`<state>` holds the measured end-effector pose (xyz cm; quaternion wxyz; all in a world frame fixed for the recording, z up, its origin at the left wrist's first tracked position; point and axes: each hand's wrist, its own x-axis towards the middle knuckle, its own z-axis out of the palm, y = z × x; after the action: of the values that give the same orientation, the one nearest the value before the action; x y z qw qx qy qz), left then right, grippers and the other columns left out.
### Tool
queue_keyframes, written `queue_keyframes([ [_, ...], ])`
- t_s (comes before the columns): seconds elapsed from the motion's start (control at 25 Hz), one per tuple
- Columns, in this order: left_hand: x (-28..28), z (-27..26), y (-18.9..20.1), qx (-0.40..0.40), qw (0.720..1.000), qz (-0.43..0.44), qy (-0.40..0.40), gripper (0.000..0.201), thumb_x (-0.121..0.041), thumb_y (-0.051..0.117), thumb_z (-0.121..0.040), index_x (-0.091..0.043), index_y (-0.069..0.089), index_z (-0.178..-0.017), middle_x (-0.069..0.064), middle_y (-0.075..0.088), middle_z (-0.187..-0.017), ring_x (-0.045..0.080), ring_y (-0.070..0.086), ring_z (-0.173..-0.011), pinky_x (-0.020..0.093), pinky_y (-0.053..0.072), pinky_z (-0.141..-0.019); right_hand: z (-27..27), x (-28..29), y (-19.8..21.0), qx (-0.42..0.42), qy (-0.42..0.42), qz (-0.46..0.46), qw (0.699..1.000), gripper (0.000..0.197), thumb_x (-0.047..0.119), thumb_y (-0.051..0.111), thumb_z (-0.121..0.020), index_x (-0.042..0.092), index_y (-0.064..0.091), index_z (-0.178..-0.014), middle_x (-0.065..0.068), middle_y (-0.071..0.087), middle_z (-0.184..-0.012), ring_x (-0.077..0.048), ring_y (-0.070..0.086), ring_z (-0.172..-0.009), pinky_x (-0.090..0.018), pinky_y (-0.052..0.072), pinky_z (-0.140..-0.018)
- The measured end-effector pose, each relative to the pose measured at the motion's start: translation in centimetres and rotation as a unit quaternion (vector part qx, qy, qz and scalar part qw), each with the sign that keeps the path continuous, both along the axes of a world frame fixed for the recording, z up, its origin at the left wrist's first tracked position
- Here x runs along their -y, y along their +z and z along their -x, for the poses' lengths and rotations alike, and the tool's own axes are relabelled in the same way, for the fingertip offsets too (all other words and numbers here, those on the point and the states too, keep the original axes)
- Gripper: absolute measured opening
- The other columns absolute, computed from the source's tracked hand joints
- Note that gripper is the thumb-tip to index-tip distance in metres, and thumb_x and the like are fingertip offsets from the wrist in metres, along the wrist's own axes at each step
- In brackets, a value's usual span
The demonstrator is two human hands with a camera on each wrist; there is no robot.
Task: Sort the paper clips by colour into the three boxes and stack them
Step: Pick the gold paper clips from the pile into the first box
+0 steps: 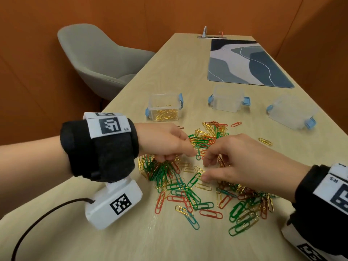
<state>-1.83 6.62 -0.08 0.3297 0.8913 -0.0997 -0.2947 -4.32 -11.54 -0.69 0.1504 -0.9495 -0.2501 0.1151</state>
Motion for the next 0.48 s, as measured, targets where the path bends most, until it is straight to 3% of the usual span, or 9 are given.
queue_keyframes([
  [0.08,0.3,0.1,-0.3,0.103,0.99,-0.086,-0.051,0.019,-0.042,0.067,-0.079,-0.024,0.065,-0.077,-0.015,0.051,-0.056,-0.002,0.046,-0.054,0.013,0.036,-0.056,0.1,-0.2,0.1,-0.004,0.001,0.009,1.0,0.036,0.055,0.072,-0.066,0.031,0.066,-0.093,0.015,0.061,-0.089,-0.002,0.053,-0.08,-0.022,0.048,-0.076],
  [0.16,0.5,0.5,-0.4,0.144,0.98,-0.12,-0.071,0.019,-0.041,0.074,-0.072,-0.025,0.069,-0.083,-0.018,0.053,-0.061,-0.005,0.049,-0.061,0.009,0.034,-0.055,0.0,-0.3,0.0,-0.005,0.0,0.014,1.0,0.028,0.048,0.073,-0.071,0.031,0.067,-0.092,0.015,0.061,-0.088,-0.002,0.054,-0.08,-0.02,0.048,-0.074],
  [0.28,1.1,0.7,-0.4,0.169,0.97,-0.144,-0.096,0.021,-0.039,0.073,-0.074,-0.024,0.069,-0.089,-0.016,0.046,-0.06,-0.001,0.047,-0.059,0.006,0.034,-0.051,0.1,-0.6,-0.2,0.0,0.008,0.011,1.0,0.003,0.03,0.066,-0.082,0.029,0.067,-0.084,0.012,0.063,-0.076,0.0,0.052,-0.064,-0.01,0.039,-0.058],
  [0.32,1.2,0.7,-0.4,0.169,0.969,-0.147,-0.103,0.02,-0.038,0.072,-0.076,-0.023,0.069,-0.09,-0.016,0.044,-0.055,-0.002,0.047,-0.056,0.005,0.034,-0.05,0.1,-0.6,-0.3,-0.003,0.008,0.011,1.0,0.004,0.027,0.063,-0.083,0.027,0.067,-0.082,0.011,0.063,-0.074,0.0,0.052,-0.063,-0.01,0.038,-0.057],
  [0.4,1.3,0.7,-0.4,0.162,0.967,-0.155,-0.124,0.018,-0.035,0.067,-0.081,-0.021,0.068,-0.093,-0.017,0.043,-0.05,-0.004,0.048,-0.054,0.005,0.035,-0.052,0.2,-0.6,-0.3,-0.021,0.006,0.015,1.0,0.009,0.023,0.059,-0.086,0.023,0.067,-0.081,0.009,0.064,-0.073,-0.003,0.056,-0.067,-0.014,0.045,-0.061],
  [0.48,1.4,0.7,-0.4,0.147,0.962,-0.178,-0.145,0.017,-0.033,0.061,-0.086,-0.021,0.066,-0.098,-0.018,0.046,-0.057,-0.002,0.047,-0.059,0.007,0.034,-0.056,0.3,-0.5,-0.4,-0.035,0.013,0.025,0.999,0.014,0.022,0.053,-0.087,0.019,0.065,-0.081,0.004,0.066,-0.076,-0.011,0.06,-0.072,-0.023,0.052,-0.069],
])
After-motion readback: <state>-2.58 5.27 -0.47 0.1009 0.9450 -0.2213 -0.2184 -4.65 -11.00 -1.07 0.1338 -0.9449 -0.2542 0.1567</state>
